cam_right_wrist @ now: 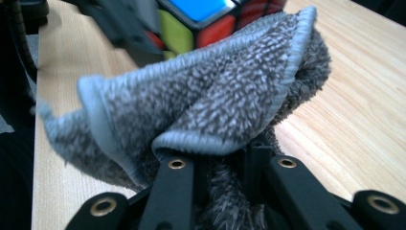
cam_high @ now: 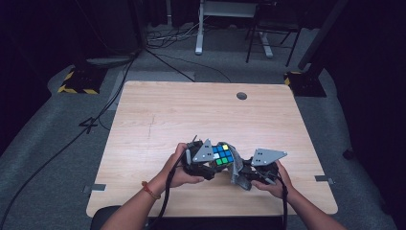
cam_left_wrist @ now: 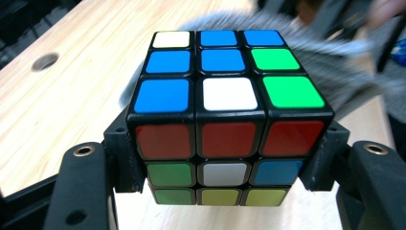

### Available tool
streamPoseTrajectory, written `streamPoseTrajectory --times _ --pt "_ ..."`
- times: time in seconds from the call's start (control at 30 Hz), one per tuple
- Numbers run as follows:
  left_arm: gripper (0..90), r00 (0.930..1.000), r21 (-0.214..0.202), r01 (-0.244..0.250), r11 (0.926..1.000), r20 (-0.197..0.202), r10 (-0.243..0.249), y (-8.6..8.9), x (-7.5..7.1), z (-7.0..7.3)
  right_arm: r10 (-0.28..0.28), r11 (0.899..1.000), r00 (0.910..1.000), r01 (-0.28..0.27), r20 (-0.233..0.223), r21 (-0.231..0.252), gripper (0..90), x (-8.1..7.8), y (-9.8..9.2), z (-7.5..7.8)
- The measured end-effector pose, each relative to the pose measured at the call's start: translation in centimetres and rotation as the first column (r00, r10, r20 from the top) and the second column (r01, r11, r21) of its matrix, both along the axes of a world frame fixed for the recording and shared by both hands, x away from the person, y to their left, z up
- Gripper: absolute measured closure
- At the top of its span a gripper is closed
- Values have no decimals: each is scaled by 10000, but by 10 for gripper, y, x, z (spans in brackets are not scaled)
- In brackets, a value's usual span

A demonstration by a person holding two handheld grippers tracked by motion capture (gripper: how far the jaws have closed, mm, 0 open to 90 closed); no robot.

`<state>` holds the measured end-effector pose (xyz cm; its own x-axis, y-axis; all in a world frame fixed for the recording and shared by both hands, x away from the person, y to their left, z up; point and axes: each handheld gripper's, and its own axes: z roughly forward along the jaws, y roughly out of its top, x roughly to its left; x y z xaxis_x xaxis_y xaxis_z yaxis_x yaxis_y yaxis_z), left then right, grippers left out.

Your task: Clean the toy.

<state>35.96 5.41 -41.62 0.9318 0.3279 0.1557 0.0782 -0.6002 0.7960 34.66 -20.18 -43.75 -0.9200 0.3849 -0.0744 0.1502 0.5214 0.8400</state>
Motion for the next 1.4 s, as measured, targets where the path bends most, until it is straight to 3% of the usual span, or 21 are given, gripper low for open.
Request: streamPoseTrajectory --times 0.1,0.23,0.3,0.37,0.47,0.77,1.03,1.17,1.3,1.4 --pt "333 9996 -47 18 10000 -276 -20 3 4 -3 -47 9997 9998 42 216 233 785 -2 0 6" --pt "333 9975 171 579 9982 -426 -571 -3 -2 -5 -238 9988 9990 222 378 433 784 -1 -2 12" --pt "333 9930 174 1060 9942 -550 -1049 -9 -7 -5 -514 9978 9977 494 447 451 780 1 -3 13" --pt "332 9960 172 851 9962 -294 -845 -13 -8 -3 -655 9969 9968 634 449 466 781 2 -4 14" --pt "332 9959 -327 829 9960 -338 -840 -11 -7 1 -767 9958 9968 755 211 526 784 6 -5 12" --pt "332 9988 -645 473 9968 -88 -480 -3 -3 6 -159 9986 9999 158 -12 -497 783 4 13 -4" --pt "332 9998 -456 -14 9990 -192 5 6 6 1 153 9995 9999 -154 -49 -277 782 0 10 -3" --pt "333 9999 -98 -114 9999 -129 113 6 7 -1 107 9999 9999 -107 12 -43 779 0 3 2" --pt "332 9991 397 -351 9986 -216 360 8 12 -8 -250 9997 9996 250 114 26 773 6 -8 5" --pt "332 9977 539 -525 9972 -405 547 13 18 -14 -606 9976 9974 618 379 -319 769 12 -16 3"
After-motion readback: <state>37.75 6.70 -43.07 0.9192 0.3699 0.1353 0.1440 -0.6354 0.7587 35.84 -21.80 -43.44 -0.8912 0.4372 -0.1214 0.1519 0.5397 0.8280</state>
